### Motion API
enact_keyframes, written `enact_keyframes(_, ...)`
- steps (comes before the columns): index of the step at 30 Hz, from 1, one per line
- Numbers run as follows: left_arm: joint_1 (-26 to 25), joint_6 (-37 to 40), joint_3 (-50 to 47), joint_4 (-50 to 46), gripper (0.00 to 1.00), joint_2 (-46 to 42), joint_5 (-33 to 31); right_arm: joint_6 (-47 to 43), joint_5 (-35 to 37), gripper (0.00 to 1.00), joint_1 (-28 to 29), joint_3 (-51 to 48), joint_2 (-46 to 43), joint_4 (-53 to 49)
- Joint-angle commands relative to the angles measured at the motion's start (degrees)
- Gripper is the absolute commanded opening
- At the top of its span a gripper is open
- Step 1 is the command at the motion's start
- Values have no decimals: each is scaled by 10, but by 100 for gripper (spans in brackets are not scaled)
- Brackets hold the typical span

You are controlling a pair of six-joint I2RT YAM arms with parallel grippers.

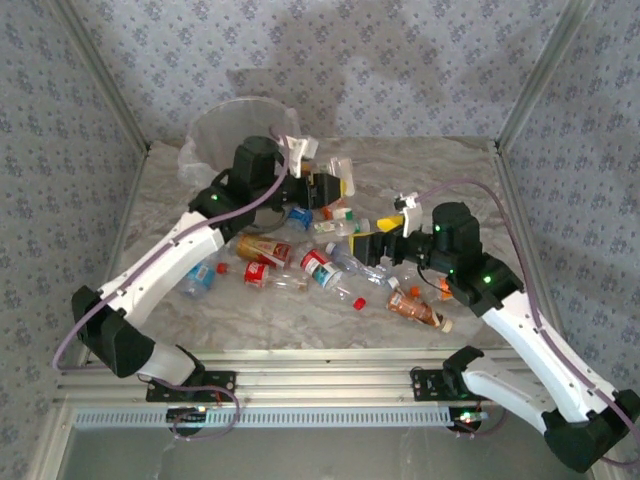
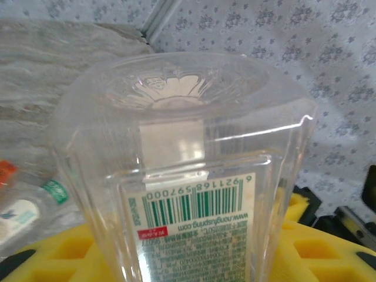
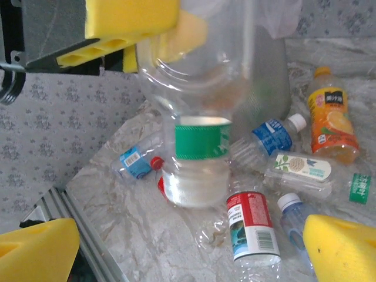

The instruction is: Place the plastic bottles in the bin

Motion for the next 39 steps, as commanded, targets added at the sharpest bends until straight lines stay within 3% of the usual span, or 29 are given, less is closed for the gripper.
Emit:
enact_keyframes(1, 21, 99, 80, -109, 47, -12, -19, 13, 22, 100, 5, 18, -25, 1)
enact_keyframes(7, 71, 204, 213, -242, 47, 27, -95, 17, 24, 100, 8, 26, -73, 4)
enact_keyframes(14, 114, 293, 343, -299, 43, 89, -182, 9, 33, 100, 8, 33, -92, -12)
enact_keyframes(22, 147, 385, 508, -396, 43, 220, -271, -5, 46, 100, 7, 34, -108, -36)
enact_keyframes(30, 177, 419, 569, -430, 44, 309, -267, -14, 49, 100, 7, 43, -106, -53)
enact_keyframes(39, 220, 388, 495, -427, 48, 343, -173, -16, 35, 100, 6, 47, -86, -55)
